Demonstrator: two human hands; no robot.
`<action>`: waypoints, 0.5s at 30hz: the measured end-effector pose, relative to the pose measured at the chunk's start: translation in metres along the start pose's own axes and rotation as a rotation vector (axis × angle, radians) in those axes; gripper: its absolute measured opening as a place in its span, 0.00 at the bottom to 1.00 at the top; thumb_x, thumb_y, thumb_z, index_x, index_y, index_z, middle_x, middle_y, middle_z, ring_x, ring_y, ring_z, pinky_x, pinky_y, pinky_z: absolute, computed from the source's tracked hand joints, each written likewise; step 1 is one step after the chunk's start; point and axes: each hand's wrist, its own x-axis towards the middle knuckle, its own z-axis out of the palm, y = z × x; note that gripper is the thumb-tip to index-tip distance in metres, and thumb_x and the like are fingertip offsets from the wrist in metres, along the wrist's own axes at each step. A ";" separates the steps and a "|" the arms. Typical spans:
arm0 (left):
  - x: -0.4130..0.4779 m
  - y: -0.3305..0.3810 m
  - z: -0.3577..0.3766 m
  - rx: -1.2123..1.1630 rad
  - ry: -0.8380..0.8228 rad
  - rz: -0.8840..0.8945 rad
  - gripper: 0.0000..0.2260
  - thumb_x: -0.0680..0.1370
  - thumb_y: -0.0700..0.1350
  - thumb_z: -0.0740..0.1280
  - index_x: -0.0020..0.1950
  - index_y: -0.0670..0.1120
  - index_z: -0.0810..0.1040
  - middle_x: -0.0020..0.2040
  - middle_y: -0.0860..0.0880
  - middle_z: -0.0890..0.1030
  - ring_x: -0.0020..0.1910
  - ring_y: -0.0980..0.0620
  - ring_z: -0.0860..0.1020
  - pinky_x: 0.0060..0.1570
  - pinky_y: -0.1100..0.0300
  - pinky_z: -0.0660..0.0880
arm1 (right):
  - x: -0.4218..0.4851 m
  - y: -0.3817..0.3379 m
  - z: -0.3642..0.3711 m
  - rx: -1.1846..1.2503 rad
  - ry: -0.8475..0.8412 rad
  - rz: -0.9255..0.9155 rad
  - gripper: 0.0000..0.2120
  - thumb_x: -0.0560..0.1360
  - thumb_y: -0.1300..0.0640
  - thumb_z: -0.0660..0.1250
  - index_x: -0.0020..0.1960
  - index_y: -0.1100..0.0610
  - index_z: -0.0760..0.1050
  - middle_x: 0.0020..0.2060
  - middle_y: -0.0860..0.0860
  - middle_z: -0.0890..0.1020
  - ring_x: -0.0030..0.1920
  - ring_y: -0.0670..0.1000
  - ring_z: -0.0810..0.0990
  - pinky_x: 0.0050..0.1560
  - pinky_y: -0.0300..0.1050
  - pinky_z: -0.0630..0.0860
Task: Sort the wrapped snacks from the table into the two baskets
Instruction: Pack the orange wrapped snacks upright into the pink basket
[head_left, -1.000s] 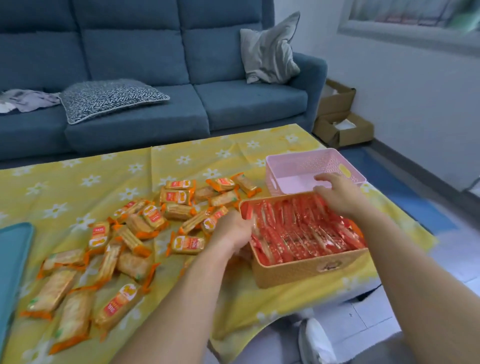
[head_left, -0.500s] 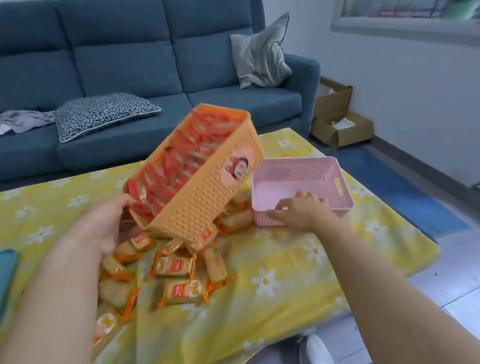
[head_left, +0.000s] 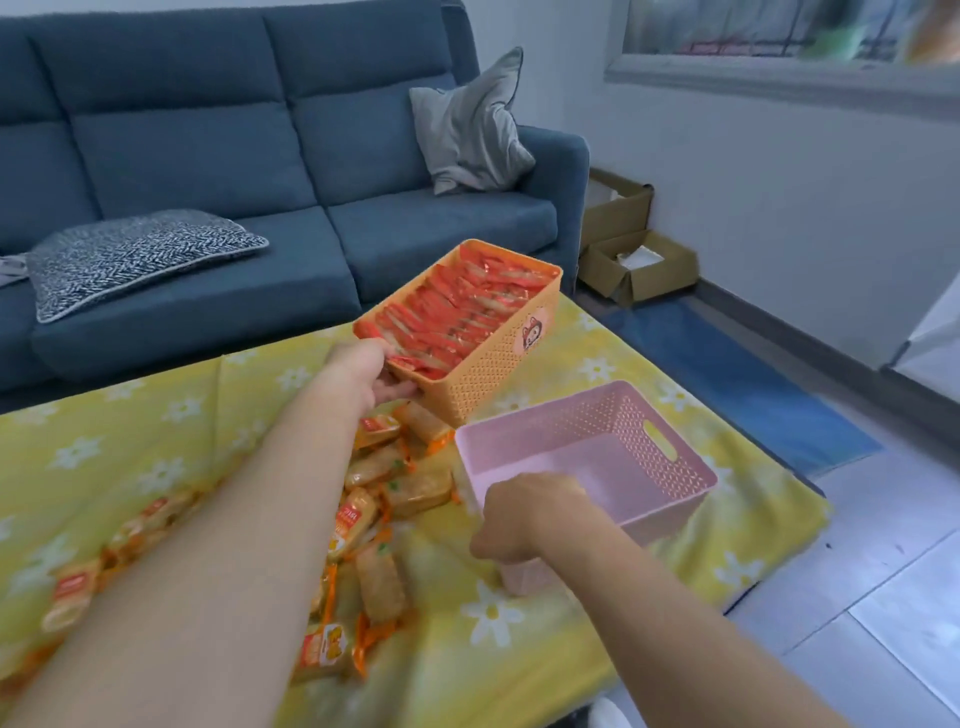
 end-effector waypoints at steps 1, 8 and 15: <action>0.008 -0.005 0.010 0.026 -0.005 -0.007 0.07 0.81 0.34 0.60 0.47 0.40 0.75 0.43 0.41 0.82 0.40 0.44 0.82 0.22 0.54 0.79 | 0.000 0.003 -0.001 0.003 -0.038 -0.020 0.11 0.77 0.48 0.61 0.47 0.53 0.79 0.48 0.50 0.83 0.47 0.54 0.80 0.46 0.46 0.71; 0.042 -0.048 0.055 0.178 -0.125 -0.074 0.04 0.79 0.34 0.64 0.49 0.41 0.77 0.43 0.42 0.81 0.39 0.46 0.82 0.26 0.55 0.80 | 0.003 0.015 -0.005 0.107 -0.159 -0.069 0.14 0.75 0.47 0.66 0.35 0.54 0.74 0.34 0.48 0.81 0.38 0.52 0.81 0.35 0.41 0.71; 0.033 -0.049 0.031 0.303 -0.064 -0.006 0.04 0.80 0.42 0.67 0.49 0.41 0.78 0.43 0.42 0.83 0.33 0.47 0.83 0.26 0.58 0.78 | 0.008 0.006 -0.005 0.003 -0.048 -0.102 0.12 0.76 0.49 0.65 0.37 0.54 0.71 0.38 0.49 0.75 0.46 0.56 0.79 0.39 0.45 0.70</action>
